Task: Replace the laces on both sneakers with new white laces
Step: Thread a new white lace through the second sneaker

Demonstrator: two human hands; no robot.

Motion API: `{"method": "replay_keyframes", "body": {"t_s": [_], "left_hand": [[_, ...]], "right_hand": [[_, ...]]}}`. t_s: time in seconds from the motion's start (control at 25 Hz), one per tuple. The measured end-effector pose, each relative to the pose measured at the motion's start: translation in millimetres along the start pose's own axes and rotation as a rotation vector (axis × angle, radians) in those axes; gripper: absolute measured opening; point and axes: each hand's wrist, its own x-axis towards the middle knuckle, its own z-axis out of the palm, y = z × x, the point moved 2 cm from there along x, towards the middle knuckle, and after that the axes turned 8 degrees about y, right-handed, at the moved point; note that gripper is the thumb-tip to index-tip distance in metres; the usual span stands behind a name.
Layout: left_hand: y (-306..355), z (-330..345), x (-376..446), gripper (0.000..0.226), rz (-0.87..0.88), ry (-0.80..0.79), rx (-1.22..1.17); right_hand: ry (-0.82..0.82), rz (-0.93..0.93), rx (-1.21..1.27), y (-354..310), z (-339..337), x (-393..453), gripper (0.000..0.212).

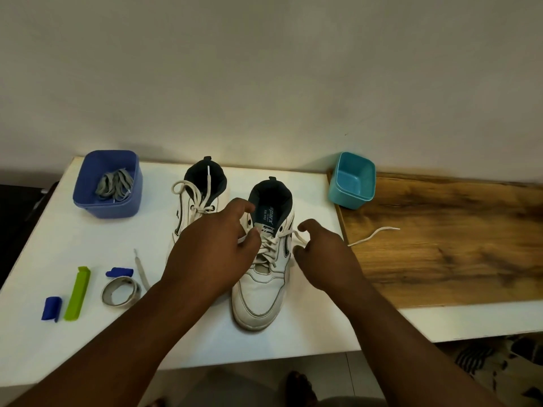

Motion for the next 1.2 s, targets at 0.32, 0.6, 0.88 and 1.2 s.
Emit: {"method": "replay_keyframes", "body": {"t_s": [0.32, 0.6, 0.88, 1.2], "left_hand": [[1.5, 1.9, -10.0, 0.025, -0.075, -0.247, -0.257], [7.9, -8.1, 1.9, 0.057, -0.402, 0.004, -0.691], [4.9, -6.8, 5.6, 0.028, -0.447, 0.034, -0.862], [20.9, 25.3, -21.2, 0.022, -0.309, -0.332, -0.643]], "right_hand": [[-0.008, 0.386, 0.997, -19.9, 1.5, 5.6, 0.024], [-0.253, -0.108, 1.505, -60.4, -37.4, -13.3, 0.022], [-0.237, -0.149, 0.785, -60.7, -24.5, -27.6, 0.041], [0.012, 0.15, 0.984, -56.5, -32.3, -16.7, 0.028]]}}
